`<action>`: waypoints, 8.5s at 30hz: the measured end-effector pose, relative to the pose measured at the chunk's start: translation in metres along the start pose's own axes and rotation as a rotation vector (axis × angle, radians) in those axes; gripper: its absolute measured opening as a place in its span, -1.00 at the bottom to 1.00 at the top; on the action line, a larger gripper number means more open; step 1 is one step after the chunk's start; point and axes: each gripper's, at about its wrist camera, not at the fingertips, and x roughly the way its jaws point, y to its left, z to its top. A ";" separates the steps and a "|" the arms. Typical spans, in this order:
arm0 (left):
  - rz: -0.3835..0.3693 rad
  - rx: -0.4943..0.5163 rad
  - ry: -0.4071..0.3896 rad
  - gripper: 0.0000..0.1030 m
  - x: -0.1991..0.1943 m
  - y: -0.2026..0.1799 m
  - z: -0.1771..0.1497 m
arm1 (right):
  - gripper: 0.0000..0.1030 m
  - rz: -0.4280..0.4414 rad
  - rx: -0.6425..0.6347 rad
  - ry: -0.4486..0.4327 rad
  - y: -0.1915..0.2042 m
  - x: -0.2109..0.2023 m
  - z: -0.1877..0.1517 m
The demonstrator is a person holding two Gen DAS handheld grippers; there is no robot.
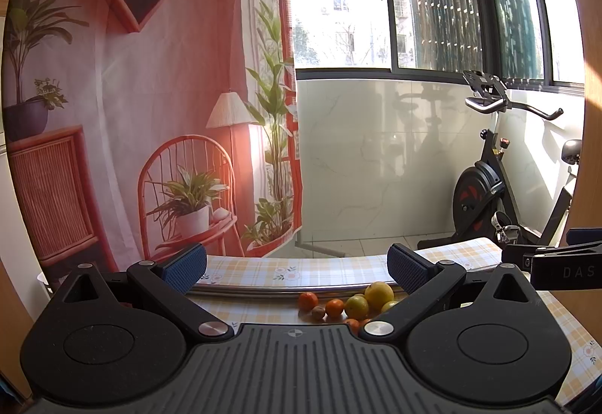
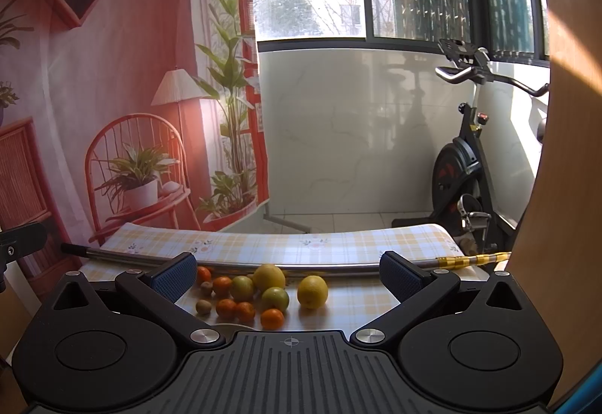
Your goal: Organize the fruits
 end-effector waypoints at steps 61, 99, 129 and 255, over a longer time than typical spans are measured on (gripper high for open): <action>0.013 -0.007 0.363 1.00 0.118 0.017 -0.057 | 1.00 -0.021 0.022 0.334 -0.004 0.127 -0.068; 0.046 -0.115 0.502 0.98 0.203 0.032 -0.100 | 0.99 0.078 0.016 0.378 -0.041 0.245 -0.108; 0.043 -0.140 0.556 0.88 0.259 0.033 -0.113 | 0.19 0.051 -0.015 0.339 -0.052 0.374 -0.103; -0.275 -0.062 0.494 -0.45 0.179 0.013 -0.176 | 0.00 0.142 -0.200 0.274 0.023 0.169 -0.179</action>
